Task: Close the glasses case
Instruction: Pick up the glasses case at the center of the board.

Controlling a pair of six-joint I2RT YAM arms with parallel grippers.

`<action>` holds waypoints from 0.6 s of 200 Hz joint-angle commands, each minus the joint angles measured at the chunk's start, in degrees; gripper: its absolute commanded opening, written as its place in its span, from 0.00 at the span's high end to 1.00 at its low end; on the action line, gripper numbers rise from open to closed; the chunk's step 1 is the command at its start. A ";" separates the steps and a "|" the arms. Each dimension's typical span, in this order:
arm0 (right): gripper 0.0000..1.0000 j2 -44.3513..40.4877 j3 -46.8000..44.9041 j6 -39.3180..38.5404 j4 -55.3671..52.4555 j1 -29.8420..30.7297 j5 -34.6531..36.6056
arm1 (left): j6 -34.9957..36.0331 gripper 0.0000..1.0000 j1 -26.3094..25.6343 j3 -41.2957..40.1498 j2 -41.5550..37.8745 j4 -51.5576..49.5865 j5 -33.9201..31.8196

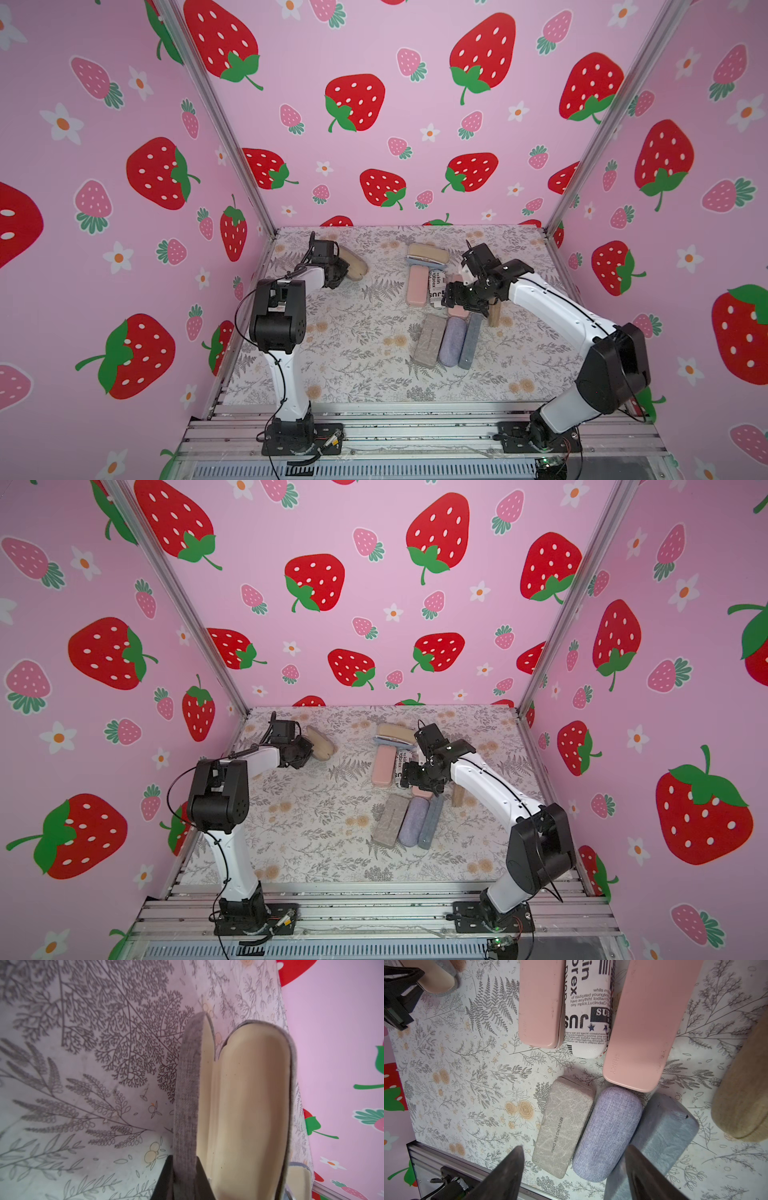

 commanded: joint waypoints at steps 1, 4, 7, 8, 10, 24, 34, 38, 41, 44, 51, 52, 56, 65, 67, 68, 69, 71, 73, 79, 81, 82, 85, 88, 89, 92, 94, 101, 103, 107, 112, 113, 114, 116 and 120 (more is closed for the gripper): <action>0.23 -1.88 -1.70 1.19 1.49 -0.21 -1.90 | 1.18 0.87 -0.67 -3.49 -4.75 0.14 2.26; 0.23 -1.89 -1.91 1.27 1.54 -0.18 -1.98 | 1.29 0.88 -0.87 -4.04 -5.21 0.17 2.48; 0.23 -2.02 -2.08 1.35 1.55 -0.12 -2.12 | 1.44 0.88 -1.01 -4.65 -5.66 0.25 2.63; 0.23 -2.05 -2.12 1.36 1.55 -0.12 -2.15 | 1.47 0.88 -1.16 -4.82 -5.89 0.26 2.73; 0.23 -2.14 -2.28 1.44 1.54 -0.12 -2.17 | 1.54 0.88 -1.26 -5.17 -6.17 0.30 2.91; 0.23 -2.54 -3.18 1.63 3.29 -0.03 -2.68 | 2.54 0.88 -2.39 -7.96 -8.75 -0.16 3.55; 0.22 -2.98 -3.91 1.79 3.96 0.06 -2.70 | 3.22 0.88 -3.73 -10.12 -10.84 -0.34 3.89; 0.22 -3.06 -4.19 1.89 4.21 0.12 -2.71 | 3.61 0.88 -4.29 -10.90 -11.72 -0.50 3.90; 0.22 -3.19 -4.45 1.90 4.40 0.14 -2.70 | 3.87 0.88 -4.77 -11.61 -12.31 -0.71 3.84; 0.22 -3.24 -4.68 1.98 4.56 0.18 -2.75 | 4.14 0.88 -5.18 -12.20 -13.03 -1.09 3.73; 0.22 -3.44 -5.00 1.99 4.88 0.27 -2.79 | 4.78 0.88 -6.48 -13.42 -14.70 -1.93 3.41; 0.22 -3.46 -5.07 1.99 4.92 0.30 -2.79 | 4.86 0.88 -6.66 -13.60 -14.89 -2.07 3.38; 0.22 -3.45 -5.26 1.99 5.15 0.32 -2.79 | 5.12 0.88 -7.34 -14.47 -15.85 -2.23 3.29; 0.22 -3.61 -5.74 2.07 5.45 0.49 -2.71 | 5.77 0.88 -9.03 -16.32 -18.06 -2.63 3.33; 0.22 -3.54 -5.87 2.08 5.55 0.50 -2.75 | 5.91 0.88 -9.25 -16.72 -18.55 -2.75 3.28; 0.22 -3.56 -5.90 2.08 5.53 0.45 -2.77 | 6.00 0.88 -9.45 -16.92 -18.71 -2.87 3.23; 0.22 -3.57 -5.92 2.03 5.56 0.52 -2.74 | 6.08 0.88 -9.64 -17.11 -19.00 -2.93 3.16; 0.22 -3.57 -6.00 2.06 5.60 0.55 -2.65 | 6.19 0.88 -10.13 -17.45 -19.51 -3.15 3.06; 0.22 -3.57 -6.09 2.07 5.59 0.58 -2.69 | 6.30 0.88 -10.34 -17.87 -19.95 -3.34 2.95; 0.22 -3.66 -6.40 2.08 5.72 0.74 -2.62 | 6.66 0.88 -11.59 -19.11 -21.51 -3.91 2.61; 0.22 -3.73 -6.47 2.08 5.75 0.80 -2.62 | 6.75 0.88 -11.98 -19.53 -22.05 -4.12 2.46; 0.22 -3.74 -6.51 2.08 5.76 0.83 -2.57 | 6.85 0.88 -12.13 -19.69 -22.21 -4.13 2.43; 0.22 -3.75 -6.59 2.08 5.77 0.89 -2.46 | 7.01 0.88 -12.65 -20.34 -22.96 -4.27 2.25; 0.22 -3.89 -6.70 2.08 5.77 0.96 -2.44 | 7.23 0.88 -13.15 -20.95 -23.67 -4.51 2.21; 0.22 -3.91 -6.76 2.08 5.81 0.99 -2.40 | 7.31 0.88 -13.34 -21.15 -23.86 -4.63 2.17; 0.22 -3.98 -6.86 2.08 5.85 1.07 -2.36 | 7.41 0.88 -13.81 -21.76 -24.55 -4.84 2.08; 0.22 -4.07 -6.96 2.08 5.96 1.08 -2.31 | 7.53 0.88 -14.12 -22.06 -25.07 -5.01 1.96; 0.22 -4.50 -7.36 1.99 6.16 1.25 -2.18 | 7.79 0.88 -15.28 -23.53 -26.57 -5.42 1.60; 0.22 -4.60 -7.48 2.03 6.19 1.28 -2.11 | 7.93 0.88 -15.56 -23.93 -27.07 -5.49 1.53; 0.22 -4.77 -7.67 1.99 6.28 1.29 -2.06 | 7.96 0.88 -16.24 -24.78 -27.84 -5.62 1.35; 0.22 -5.02 -7.85 1.99 6.40 1.36 -1.89 | 8.24 0.88 -17.12 -25.62 -28.78 -5.88 1.12; 0.22 -5.04 -7.90 1.99 6.39 1.37 -1.90 | 8.26 0.88 -17.30 -25.86 -28.96 -5.93 1.01; 0.22 -5.06 -7.98 1.99 6.38 1.38 -1.91 | 8.27 0.88 -17.38 -26.10 -29.18 -5.91 0.95; 0.22 -5.22 -8.03 1.99 6.49 1.36 -1.91 | 8.34 0.88 -17.76 -26.45 -29.57 -5.96 0.77; 0.22 -5.36 -8.20 1.99 6.48 1.33 -1.91 | 8.36 0.88 -18.50 -27.13 -30.13 -6.21 0.46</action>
